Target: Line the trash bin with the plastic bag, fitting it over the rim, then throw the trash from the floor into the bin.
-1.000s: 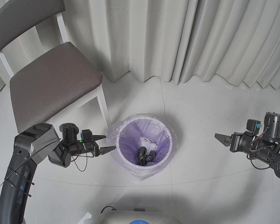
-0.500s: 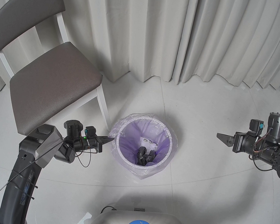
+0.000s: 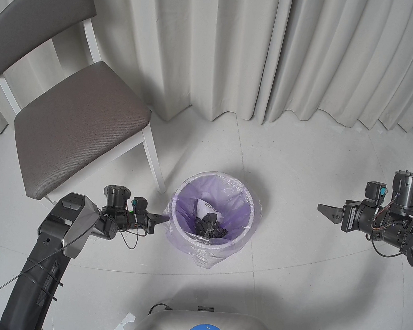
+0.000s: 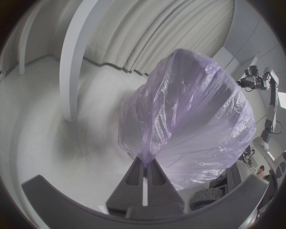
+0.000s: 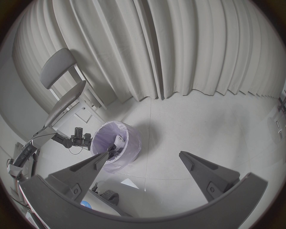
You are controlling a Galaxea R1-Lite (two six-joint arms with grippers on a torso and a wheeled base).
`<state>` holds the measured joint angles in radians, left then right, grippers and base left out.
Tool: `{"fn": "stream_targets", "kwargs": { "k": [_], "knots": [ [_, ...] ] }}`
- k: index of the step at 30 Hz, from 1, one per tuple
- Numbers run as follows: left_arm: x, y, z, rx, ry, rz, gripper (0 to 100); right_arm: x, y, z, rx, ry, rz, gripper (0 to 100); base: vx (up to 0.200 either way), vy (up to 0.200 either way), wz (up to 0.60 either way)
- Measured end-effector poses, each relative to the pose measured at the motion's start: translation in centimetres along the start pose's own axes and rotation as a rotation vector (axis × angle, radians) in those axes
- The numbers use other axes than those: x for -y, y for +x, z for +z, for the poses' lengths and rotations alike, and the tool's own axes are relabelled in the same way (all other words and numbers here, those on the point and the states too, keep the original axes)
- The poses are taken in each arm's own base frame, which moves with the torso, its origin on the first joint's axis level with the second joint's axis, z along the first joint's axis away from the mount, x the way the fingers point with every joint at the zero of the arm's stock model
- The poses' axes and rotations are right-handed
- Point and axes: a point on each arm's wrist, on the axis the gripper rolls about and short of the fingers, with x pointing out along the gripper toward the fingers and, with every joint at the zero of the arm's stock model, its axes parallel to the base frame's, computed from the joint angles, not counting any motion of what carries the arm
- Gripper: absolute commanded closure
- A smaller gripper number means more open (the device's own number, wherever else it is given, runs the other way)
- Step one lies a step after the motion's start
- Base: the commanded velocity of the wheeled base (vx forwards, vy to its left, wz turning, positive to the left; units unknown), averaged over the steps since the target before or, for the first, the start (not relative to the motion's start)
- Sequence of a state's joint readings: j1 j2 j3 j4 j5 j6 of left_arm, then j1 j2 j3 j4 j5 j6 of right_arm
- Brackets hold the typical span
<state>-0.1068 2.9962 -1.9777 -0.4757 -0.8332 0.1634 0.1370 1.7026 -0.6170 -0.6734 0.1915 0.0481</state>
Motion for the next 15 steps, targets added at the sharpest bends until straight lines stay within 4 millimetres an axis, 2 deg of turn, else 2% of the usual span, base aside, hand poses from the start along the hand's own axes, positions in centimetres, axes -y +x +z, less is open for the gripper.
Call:
{"fn": "stream_targets", "kwargs": {
  "k": [7, 8, 15],
  "knots": [
    [-0.4, 0.2, -0.1, 0.022, 0.055, 0.073, 100, -0.1, 0.1, -0.2, -0.007, -0.006, 0.004, 0, 0.000, 0.000, 0.00],
    [-0.5, 0.2, -0.1, 0.033, 0.065, 0.077, 0, -0.2, 0.2, -0.1, -0.007, -0.007, 0.006, 0, 0.000, 0.000, 0.00],
    [-1.0, -0.2, 0.6, 0.107, 0.110, 0.096, 0, -0.6, 0.4, -0.2, -0.012, -0.013, 0.020, 0, 0.000, 0.000, 0.00]
  ]
}}
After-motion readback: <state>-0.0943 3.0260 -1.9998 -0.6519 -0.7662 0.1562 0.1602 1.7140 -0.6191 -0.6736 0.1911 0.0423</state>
